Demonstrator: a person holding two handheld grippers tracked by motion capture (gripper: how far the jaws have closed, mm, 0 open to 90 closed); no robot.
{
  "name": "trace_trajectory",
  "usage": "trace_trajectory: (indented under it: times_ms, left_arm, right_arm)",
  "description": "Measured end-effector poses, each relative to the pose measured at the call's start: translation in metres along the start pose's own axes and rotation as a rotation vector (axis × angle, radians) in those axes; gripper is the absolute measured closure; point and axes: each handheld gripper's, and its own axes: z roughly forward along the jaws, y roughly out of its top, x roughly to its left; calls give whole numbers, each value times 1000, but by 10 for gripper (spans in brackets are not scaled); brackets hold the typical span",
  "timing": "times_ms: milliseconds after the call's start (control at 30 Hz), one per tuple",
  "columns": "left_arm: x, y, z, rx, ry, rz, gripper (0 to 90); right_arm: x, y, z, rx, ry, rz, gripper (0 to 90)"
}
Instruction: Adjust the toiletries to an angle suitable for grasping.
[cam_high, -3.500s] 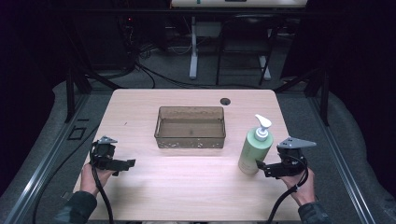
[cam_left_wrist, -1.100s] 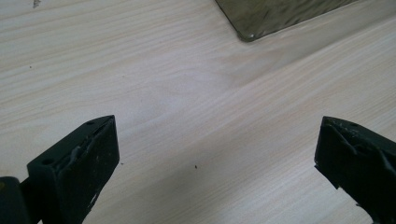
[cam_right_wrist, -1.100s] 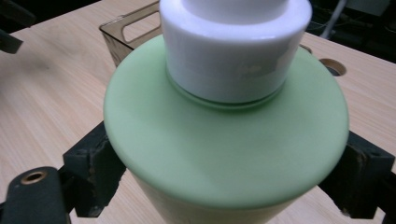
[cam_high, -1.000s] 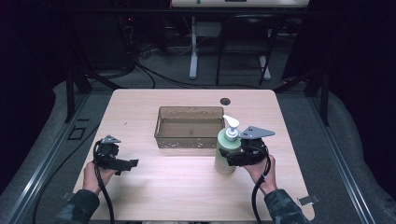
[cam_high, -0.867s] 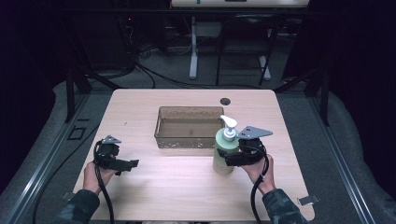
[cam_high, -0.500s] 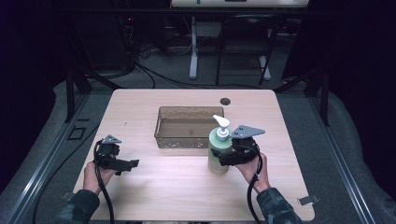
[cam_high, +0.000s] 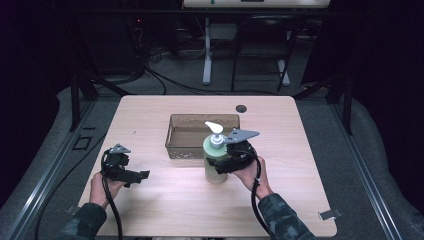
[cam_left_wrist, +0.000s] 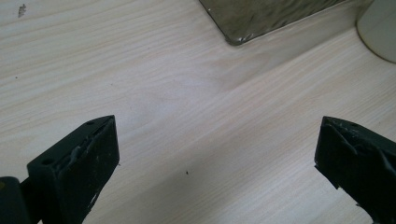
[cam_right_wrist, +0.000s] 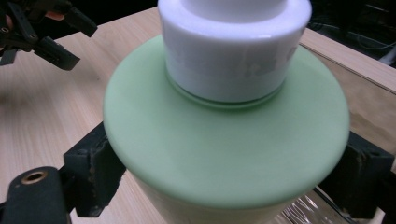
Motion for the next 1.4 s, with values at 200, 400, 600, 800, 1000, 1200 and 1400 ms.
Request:
trace_trajectory:
  times_ms: [200, 400, 600, 800, 1000, 1200, 1400]
  left_arm:
    - [-1, 1, 1, 7, 1, 11, 0]
    - [-2, 2, 1, 3, -3, 11, 0]
    - [-1, 2, 0, -5, -9, -1, 0]
    - [-6, 6, -2, -16, -8, 23, 0]
    - [-5, 4, 3, 10, -7, 28, 0]
    - [-6, 4, 0, 16, -4, 37, 0]
    - [-6, 4, 1, 21, 0, 39, 0]
  right_arm:
    - [7, 11, 16, 10, 51, -33, 124]
    - [12, 17, 26, 6, 91, -58, 123]
    - [12, 19, 31, 5, 124, -75, 122]
    - [20, 31, 42, 41, 154, -107, 121]
    - [23, 36, 52, 42, 210, -126, 118]
    - [27, 37, 45, 74, 144, -113, 75]
    - [27, 34, 20, 79, 65, -43, 92]
